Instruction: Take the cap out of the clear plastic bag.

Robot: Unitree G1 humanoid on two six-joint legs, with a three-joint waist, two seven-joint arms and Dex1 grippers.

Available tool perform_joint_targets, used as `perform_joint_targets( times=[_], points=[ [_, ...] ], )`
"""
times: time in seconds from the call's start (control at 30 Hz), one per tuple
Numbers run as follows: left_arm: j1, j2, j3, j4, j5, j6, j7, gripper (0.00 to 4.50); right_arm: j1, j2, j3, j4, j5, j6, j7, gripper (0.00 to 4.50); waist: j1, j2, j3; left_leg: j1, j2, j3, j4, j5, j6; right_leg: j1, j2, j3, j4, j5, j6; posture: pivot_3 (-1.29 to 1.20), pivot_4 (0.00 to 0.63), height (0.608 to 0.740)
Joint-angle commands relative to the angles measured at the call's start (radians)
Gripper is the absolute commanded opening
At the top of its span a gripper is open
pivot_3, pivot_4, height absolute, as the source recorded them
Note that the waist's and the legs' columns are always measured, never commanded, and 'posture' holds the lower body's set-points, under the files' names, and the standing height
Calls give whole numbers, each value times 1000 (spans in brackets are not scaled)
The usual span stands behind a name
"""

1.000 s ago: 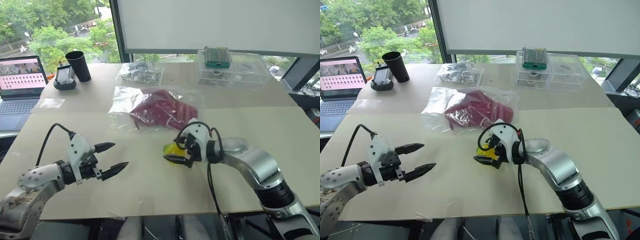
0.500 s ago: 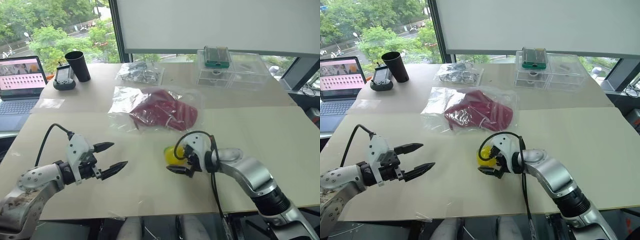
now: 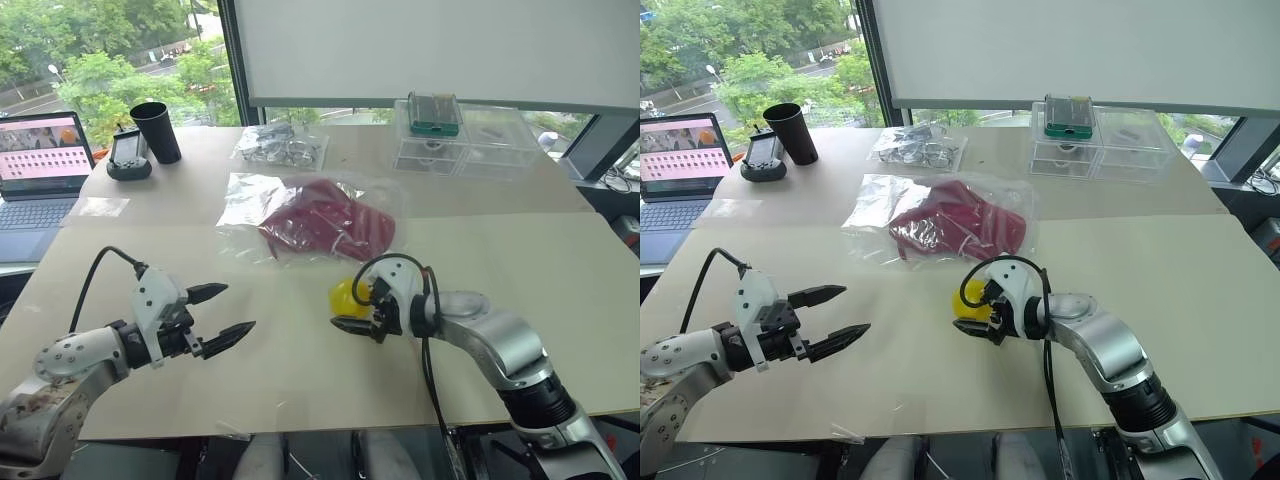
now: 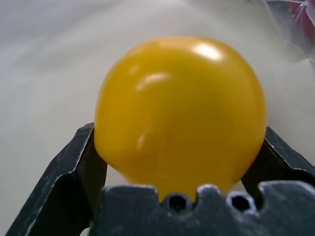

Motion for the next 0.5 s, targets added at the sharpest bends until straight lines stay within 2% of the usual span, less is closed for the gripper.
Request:
perform_joint_targets(
  times=[0.03, 0.2, 0.3, 0.37, 0.5],
  points=[
    [-8, 0, 11, -16, 3, -6, 3, 4500, -83, 4, -133, -61, 95, 21, 27, 3590, 0, 0, 0, 0, 0, 0, 0, 0, 0, 0, 0, 0, 0, 0, 0, 0, 150, 740],
    [-13, -5, 4, -11, 7, -7, 5, 4500, -243, 84, -382, -5, 341, 92, 7, 3590, -1, 0, 0, 0, 1, 0, 0, 0, 0, 0, 2, 1, 0, 0, 0, 0, 150, 740],
    [-19, -8, -2, -7, 10, -7, 7, 4500, -387, 126, -500, 150, 357, 36, -77, 3590, -1, 0, 0, 0, 2, 0, 0, 0, 0, 0, 2, 1, 0, 1, -2, 0, 150, 740],
    [-24, -10, -9, -4, 14, -8, 8, 4500, -528, 134, -517, 396, 223, -126, -198, 3590, -2, 0, 0, 1, 1, 0, 0, 0, 0, 0, 2, 1, 0, 5, -8, 0, 150, 740],
    [-41, -21, -29, 3, 23, -8, 13, 4500, -760, 84, -333, 1042, -171, -553, -409, 3590, -8, 0, 0, 3, 2, 4, -1, 0, 0, 0, 3, 4, -1, 6, -7, 0, 150, 740]
  ],
)
